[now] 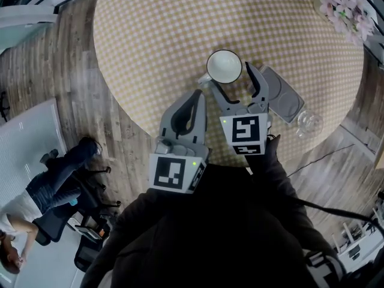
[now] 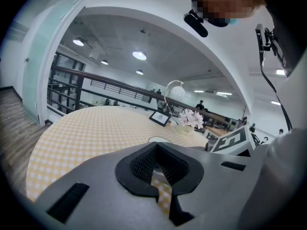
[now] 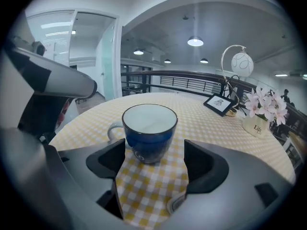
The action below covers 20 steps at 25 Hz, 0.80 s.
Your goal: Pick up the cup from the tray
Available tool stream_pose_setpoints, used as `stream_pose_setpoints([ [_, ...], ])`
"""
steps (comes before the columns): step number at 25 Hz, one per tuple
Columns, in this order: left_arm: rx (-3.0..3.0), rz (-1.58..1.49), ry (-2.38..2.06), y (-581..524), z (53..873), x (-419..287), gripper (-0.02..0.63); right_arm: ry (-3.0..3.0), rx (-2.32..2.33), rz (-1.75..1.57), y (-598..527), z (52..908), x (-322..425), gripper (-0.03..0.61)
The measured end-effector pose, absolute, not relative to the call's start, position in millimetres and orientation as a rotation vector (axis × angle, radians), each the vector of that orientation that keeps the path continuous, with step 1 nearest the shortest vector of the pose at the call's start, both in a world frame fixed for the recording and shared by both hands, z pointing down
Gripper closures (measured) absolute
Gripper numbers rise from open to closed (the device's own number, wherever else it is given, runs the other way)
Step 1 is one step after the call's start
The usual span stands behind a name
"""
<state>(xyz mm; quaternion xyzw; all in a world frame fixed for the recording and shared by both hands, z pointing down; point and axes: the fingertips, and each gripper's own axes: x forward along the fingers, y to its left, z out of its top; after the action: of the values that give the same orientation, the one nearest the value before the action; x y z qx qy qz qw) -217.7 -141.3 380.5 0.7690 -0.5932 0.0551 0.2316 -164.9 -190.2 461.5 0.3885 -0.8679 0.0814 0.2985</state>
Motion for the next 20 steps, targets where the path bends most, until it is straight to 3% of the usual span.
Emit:
stream_pose_setpoints([
  [12,2.316,0.154,-1.527,-116.0,340.3,-133.6,0.609,-2.374,1.267,0.278,-151.7,402.9,-76.9,0.253],
  [13,2.343,0.148,-1.524,-114.2,333.5,-125.8,0.609,-2.391,1.303,0.275,-147.2,393.2,-67.7,0.307],
  [15,2.401,0.135,-1.521,-109.5,319.0,-110.2,0.609,-2.43,1.381,0.29,-137.6,374.5,-49.3,0.541],
  [20,2.501,0.099,-1.508,-89.0,289.7,-75.3,0.609,-2.478,1.53,0.29,-111.6,336.8,-8.0,0.565],
])
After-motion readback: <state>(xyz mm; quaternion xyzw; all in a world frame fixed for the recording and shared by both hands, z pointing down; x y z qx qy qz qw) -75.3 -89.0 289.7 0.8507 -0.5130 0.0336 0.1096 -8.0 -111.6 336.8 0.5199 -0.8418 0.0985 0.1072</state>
